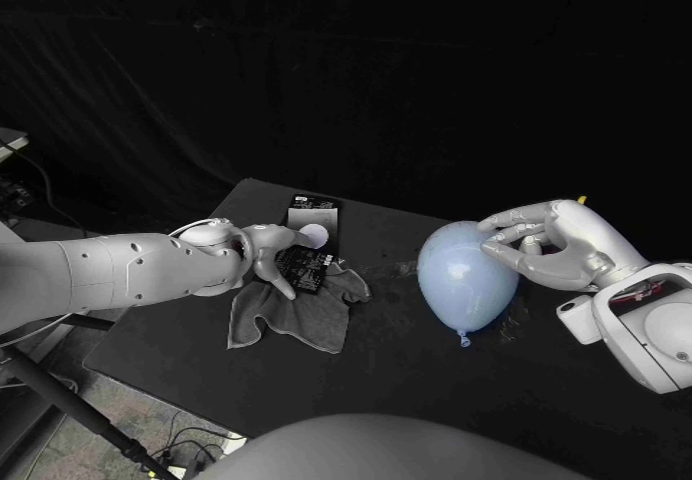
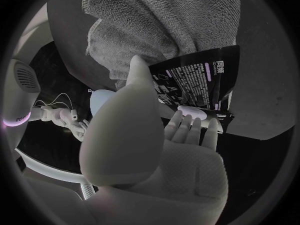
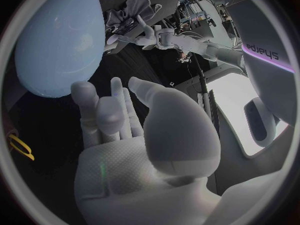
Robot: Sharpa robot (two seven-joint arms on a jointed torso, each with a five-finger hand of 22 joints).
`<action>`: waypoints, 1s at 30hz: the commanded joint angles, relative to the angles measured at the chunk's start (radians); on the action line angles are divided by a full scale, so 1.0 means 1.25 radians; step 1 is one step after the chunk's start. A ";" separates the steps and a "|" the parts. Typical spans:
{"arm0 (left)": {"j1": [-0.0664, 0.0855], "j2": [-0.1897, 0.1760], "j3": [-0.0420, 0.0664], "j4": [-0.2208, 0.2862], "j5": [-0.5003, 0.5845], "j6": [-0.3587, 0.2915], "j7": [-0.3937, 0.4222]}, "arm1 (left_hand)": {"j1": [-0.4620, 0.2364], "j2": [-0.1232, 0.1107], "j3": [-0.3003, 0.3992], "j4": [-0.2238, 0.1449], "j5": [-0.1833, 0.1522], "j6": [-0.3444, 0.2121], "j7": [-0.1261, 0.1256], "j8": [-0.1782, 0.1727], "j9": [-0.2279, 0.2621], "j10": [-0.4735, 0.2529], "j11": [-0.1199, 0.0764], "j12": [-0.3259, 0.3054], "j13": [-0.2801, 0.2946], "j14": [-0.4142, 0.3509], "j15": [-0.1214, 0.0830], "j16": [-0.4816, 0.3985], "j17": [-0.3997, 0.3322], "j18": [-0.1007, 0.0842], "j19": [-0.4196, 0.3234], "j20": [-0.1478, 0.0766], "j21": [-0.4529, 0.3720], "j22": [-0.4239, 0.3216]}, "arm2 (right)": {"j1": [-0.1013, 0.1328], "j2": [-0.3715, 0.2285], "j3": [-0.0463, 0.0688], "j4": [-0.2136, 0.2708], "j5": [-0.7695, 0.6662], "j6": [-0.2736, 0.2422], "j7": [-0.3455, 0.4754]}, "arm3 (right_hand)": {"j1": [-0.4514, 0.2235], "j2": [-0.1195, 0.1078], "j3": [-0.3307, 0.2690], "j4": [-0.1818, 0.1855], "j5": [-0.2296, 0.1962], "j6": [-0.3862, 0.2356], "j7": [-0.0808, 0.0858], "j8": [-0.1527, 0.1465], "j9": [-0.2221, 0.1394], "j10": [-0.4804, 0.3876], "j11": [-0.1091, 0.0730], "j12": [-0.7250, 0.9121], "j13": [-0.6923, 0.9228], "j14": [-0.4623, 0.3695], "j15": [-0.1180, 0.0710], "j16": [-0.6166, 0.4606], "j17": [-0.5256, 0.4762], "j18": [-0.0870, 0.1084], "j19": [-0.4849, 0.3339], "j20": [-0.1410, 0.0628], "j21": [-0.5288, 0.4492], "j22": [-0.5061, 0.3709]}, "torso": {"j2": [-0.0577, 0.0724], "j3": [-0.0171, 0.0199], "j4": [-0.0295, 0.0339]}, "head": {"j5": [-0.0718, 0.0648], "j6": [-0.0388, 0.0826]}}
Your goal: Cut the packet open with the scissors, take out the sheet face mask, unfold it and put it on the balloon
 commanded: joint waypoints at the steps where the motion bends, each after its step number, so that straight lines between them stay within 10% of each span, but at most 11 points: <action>1: 0.000 0.005 0.001 -0.003 -0.010 0.028 -0.009 | 0.014 0.000 -0.001 0.000 -0.001 0.004 0.032 0.001 0.002 0.003 0.005 0.002 0.001 0.006 0.002 0.006 0.002 0.019 0.007 0.001 0.005 0.001 | -0.001 -0.001 0.000 0.002 -0.009 0.013 -0.003 | -0.005 0.002 0.001 0.005 -0.002 -0.003 0.001 -0.002 0.001 -0.003 -0.001 -0.002 0.000 -0.002 0.003 0.005 0.003 0.010 -0.003 0.000 0.005 0.003 | 0.000 -0.0003 -0.0007 | 0.002 -0.002; 10: 0.000 0.014 0.001 -0.010 -0.018 0.044 -0.017 | 0.063 0.005 0.049 -0.001 0.001 0.034 0.030 0.010 0.010 0.036 0.004 0.008 0.005 0.042 0.000 0.015 0.014 0.031 0.024 -0.005 0.009 0.004 | -0.001 -0.002 0.000 0.006 -0.009 0.019 -0.005 | -0.006 0.003 0.002 0.006 0.000 -0.002 0.001 -0.002 0.001 -0.001 -0.002 -0.001 0.001 -0.001 0.003 0.010 0.008 0.010 -0.002 0.000 0.008 0.006 | 0.000 0.0006 0.0003 | 0.000 -0.003; 15: 0.000 0.015 0.001 -0.009 -0.019 0.046 -0.022 | 0.094 0.015 0.088 -0.001 0.000 0.120 0.017 0.037 0.034 0.102 -0.006 0.019 0.011 0.097 -0.010 0.031 0.031 0.048 0.050 -0.008 0.016 0.008 | -0.001 -0.002 0.000 0.006 -0.009 0.023 -0.006 | -0.005 0.004 0.002 0.006 0.002 -0.002 0.000 -0.001 0.002 0.000 -0.002 -0.001 0.001 0.000 0.003 0.013 0.012 0.010 -0.001 0.000 0.010 0.008 | 0.000 0.0004 -0.0003 | 0.000 -0.005; 22: 0.000 0.015 0.001 -0.009 -0.019 0.046 -0.021 | 0.112 0.065 0.158 -0.002 -0.002 0.184 0.014 0.061 0.053 0.212 -0.006 0.030 0.016 0.220 -0.011 0.066 0.064 0.084 0.107 0.000 0.032 0.014 | -0.001 -0.003 0.000 0.007 -0.009 0.025 -0.007 | -0.006 0.006 0.003 0.007 0.004 -0.001 0.000 0.000 0.002 0.002 -0.003 0.000 0.002 0.002 0.002 0.019 0.019 0.009 0.000 0.000 0.013 0.010 | 0.000 0.0003 -0.0010 | 0.000 -0.006; 30: -0.001 0.013 0.001 -0.008 -0.012 0.032 -0.005 | 0.116 0.123 0.223 -0.006 -0.003 0.269 0.015 0.091 0.077 0.322 -0.007 0.036 0.021 0.295 -0.009 0.082 0.078 0.093 0.137 0.005 0.039 0.014 | -0.002 -0.003 0.000 0.008 -0.009 0.025 -0.007 | -0.006 0.008 0.003 0.008 0.007 0.000 -0.001 0.000 0.003 0.006 -0.004 0.001 0.003 0.003 0.002 0.025 0.025 0.009 0.001 0.000 0.016 0.013 | 0.000 0.0001 0.0001 | 0.000 -0.007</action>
